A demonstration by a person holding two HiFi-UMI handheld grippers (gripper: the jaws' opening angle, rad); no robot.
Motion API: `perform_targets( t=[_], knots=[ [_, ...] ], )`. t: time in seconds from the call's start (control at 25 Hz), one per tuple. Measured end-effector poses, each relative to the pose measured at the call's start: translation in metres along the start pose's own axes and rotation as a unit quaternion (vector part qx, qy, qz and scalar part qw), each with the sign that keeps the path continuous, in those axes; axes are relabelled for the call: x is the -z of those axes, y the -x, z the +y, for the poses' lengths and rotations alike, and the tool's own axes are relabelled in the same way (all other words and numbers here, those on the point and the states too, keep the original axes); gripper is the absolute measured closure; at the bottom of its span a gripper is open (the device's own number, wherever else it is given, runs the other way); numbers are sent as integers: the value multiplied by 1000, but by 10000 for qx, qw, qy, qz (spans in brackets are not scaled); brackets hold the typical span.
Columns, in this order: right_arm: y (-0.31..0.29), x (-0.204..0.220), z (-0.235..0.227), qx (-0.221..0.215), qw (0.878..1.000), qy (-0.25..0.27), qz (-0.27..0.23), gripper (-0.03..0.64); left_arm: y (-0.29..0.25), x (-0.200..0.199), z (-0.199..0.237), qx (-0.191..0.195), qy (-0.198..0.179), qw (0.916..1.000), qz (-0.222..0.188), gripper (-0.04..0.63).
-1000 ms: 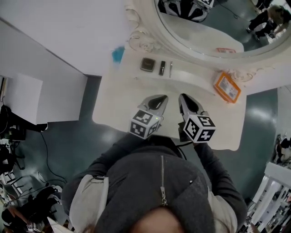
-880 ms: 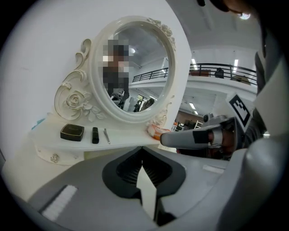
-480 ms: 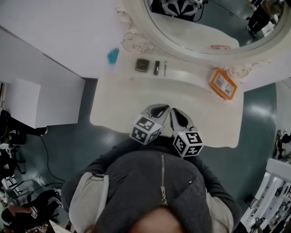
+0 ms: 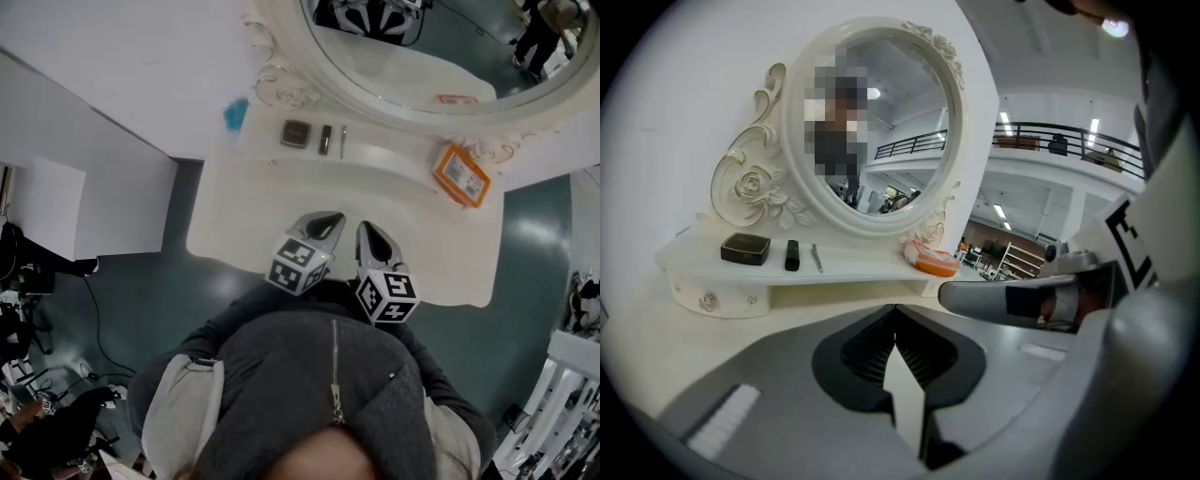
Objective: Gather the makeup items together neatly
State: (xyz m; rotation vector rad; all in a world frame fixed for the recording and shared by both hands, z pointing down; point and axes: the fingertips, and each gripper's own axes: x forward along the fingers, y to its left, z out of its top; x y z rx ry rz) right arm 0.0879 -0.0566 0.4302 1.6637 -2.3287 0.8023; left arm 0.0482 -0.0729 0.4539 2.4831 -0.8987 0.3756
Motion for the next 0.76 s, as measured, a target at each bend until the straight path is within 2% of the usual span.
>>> perform_targets(
  t=[0.44,0.76],
  knots=[
    [-7,-4,7,-160,9998,60,45,615,9,3,7,-148,51,9999,-15,586],
    [-15,-20,28,-590,9971,478,35,615,20,-5,14,-219,44,9997,-141,586]
  ],
)
